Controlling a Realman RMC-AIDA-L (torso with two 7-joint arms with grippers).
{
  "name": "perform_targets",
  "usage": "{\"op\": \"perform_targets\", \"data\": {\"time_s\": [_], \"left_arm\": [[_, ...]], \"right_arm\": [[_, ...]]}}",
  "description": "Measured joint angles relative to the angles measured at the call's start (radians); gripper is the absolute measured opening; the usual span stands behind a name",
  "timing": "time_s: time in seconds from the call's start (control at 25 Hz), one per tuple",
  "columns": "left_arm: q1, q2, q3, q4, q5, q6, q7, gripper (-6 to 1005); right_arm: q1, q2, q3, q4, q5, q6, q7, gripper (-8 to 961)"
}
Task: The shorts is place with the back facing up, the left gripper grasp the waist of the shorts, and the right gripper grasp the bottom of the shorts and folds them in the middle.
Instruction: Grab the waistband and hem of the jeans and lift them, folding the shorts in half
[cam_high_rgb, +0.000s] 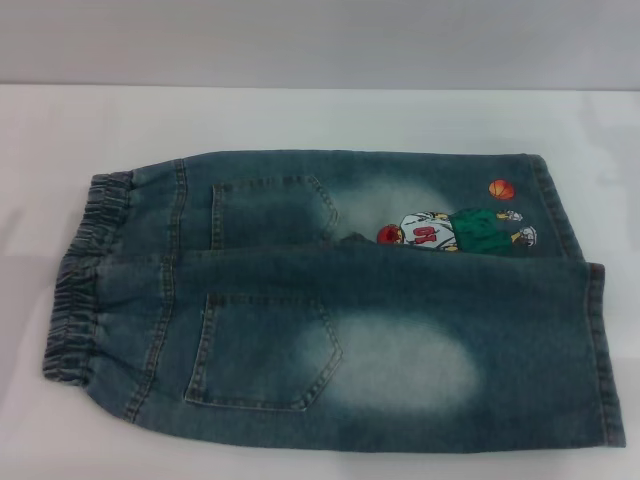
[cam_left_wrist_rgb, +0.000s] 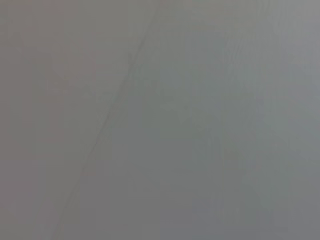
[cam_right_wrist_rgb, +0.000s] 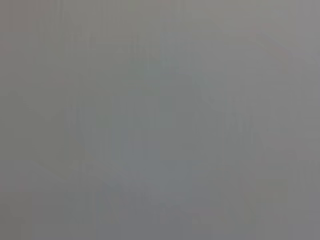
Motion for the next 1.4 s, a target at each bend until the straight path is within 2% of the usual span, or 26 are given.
{"op": "perform_targets", "data": {"time_s": [0.44, 0.72, 1.4], "left_arm": [[-0.011, 0.0, -0.017, 0.007, 0.0, -0.033, 0.016, 777], [-0.013, -0.003, -0.086, -0.002, 0.0, -0.037, 0.023, 772], [-0.039, 0.002, -0.088, 0.009, 0.002, -0.076, 0.014, 758]], "right_arm": [[0.036, -0.002, 0.001, -0.018, 0.001, 0.062, 0.0, 735], [0.049, 0.001, 0.0, -0.018, 0.002, 0.069, 0.001, 734], [0.074, -0.001, 0.002, -0.039, 0.012, 0.102, 0.001, 734]]}}
